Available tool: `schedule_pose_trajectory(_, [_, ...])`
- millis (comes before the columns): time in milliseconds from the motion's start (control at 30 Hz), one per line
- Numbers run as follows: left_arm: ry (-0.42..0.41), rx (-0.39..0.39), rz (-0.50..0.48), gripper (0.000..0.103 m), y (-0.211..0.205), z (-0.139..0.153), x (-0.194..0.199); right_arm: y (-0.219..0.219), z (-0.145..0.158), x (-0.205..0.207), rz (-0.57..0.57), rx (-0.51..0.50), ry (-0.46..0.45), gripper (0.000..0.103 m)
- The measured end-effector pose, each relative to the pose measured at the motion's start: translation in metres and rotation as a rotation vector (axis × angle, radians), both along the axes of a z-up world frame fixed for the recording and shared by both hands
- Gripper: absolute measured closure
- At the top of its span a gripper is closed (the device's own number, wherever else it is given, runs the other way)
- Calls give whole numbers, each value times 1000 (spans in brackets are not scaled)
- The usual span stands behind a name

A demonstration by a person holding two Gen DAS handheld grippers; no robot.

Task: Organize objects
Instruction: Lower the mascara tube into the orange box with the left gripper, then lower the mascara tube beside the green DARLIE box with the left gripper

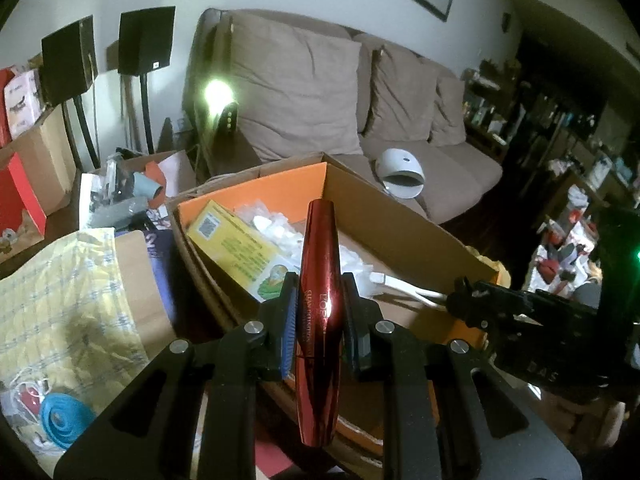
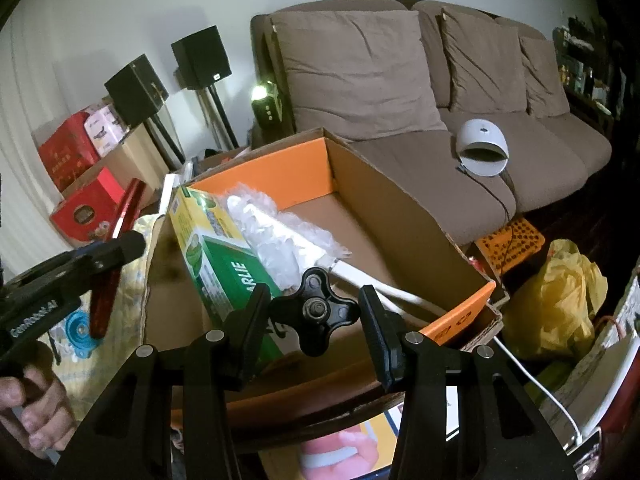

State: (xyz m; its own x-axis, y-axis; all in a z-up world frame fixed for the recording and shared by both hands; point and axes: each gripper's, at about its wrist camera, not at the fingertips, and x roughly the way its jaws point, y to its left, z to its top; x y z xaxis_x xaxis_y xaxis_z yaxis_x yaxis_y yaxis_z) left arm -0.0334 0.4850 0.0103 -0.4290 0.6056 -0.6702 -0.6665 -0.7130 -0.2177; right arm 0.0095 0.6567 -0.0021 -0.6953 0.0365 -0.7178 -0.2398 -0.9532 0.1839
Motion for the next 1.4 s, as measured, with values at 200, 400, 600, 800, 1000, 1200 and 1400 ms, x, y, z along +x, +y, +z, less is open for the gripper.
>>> schedule_pose_trajectory(200, [21,73,-38,84,4,-6,4,0,-1,0,-2,0,-2,57])
schedule_pose_trajectory(400, [32,123,-56,84,7,-13,7,3,-3,0,-12,1,-3,57])
schedule_pose_trajectory(600, [3,88,-52,84,11,-26,5,3,-4,1,-13,3,-4,57])
schedule_pose_trajectory(800, [-2,60,-52,84,9,-33,9,1,-3,0,-10,6,-9,57])
schedule_pose_trajectory(1000, [13,8,-50,84,17,-37,13,0,-3,0,-7,6,-9,57])
schedule_pose_trajectory(1200, [14,-23,-48,84,25,-40,18,-1,-7,-2,-6,4,-22,57])
schedule_pose_trajectory(1400, [8,-34,-55,84,29,-40,18,1,-13,-5,-3,-8,-31,57])
